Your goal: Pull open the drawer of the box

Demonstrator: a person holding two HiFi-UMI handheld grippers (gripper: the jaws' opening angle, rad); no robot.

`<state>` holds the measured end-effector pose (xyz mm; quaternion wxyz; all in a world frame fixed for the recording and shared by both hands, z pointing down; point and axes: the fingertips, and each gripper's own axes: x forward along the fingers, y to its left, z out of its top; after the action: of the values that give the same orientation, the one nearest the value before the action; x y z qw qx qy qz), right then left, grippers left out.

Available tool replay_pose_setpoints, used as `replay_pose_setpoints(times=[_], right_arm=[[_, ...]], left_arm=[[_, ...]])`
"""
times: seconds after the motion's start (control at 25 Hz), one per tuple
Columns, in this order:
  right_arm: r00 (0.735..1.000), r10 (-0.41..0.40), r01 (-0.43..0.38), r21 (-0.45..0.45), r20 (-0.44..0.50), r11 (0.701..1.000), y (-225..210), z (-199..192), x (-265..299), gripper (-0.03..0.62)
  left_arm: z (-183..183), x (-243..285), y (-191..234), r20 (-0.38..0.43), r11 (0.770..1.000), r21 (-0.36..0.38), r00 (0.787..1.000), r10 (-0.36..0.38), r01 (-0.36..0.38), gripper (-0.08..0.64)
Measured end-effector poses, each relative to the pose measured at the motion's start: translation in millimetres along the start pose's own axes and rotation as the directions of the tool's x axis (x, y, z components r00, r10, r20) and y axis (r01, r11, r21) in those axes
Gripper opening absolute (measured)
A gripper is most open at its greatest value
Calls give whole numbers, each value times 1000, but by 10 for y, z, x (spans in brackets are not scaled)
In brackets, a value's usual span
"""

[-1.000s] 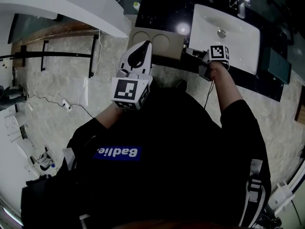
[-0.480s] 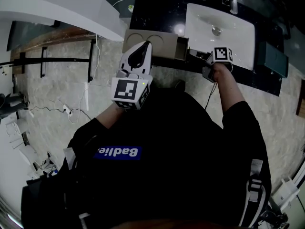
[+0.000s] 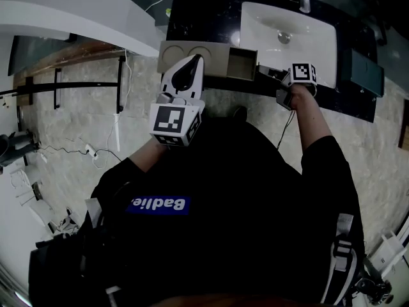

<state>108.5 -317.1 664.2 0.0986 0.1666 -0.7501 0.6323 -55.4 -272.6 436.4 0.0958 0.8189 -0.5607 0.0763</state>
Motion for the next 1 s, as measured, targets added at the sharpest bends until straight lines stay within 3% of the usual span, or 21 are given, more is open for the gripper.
replay_pose_setpoints(times=[0.12,0.32,0.56,0.72,0.84,1.0], right_arm=[[1000,-13,13,-19,-3,1000,-23,8,-13,32],[998,62,-63,21,25,998,79,-5,11,32],[1000,-4,6,-83,22,997,62,4,-105,34],[992,-84,97,-147,95,984,86,67,-347,34],[944,-210,272,-239,254,932,248,167,-551,34],[842,-320,483,-340,435,807,614,79,-626,34]], left_arm=[[-6,14,-39,-3,1000,-2,1000,-2,2,-15],[-10,5,-104,-6,1000,-3,1000,8,-8,-15],[-17,-99,-162,-2,999,-2,999,47,-47,-15],[-46,-211,-187,-9,997,-1,997,78,-78,-15],[-89,-309,-169,-7,995,-6,995,96,-96,-15],[-76,-449,-187,16,997,-3,997,82,-82,-15]])
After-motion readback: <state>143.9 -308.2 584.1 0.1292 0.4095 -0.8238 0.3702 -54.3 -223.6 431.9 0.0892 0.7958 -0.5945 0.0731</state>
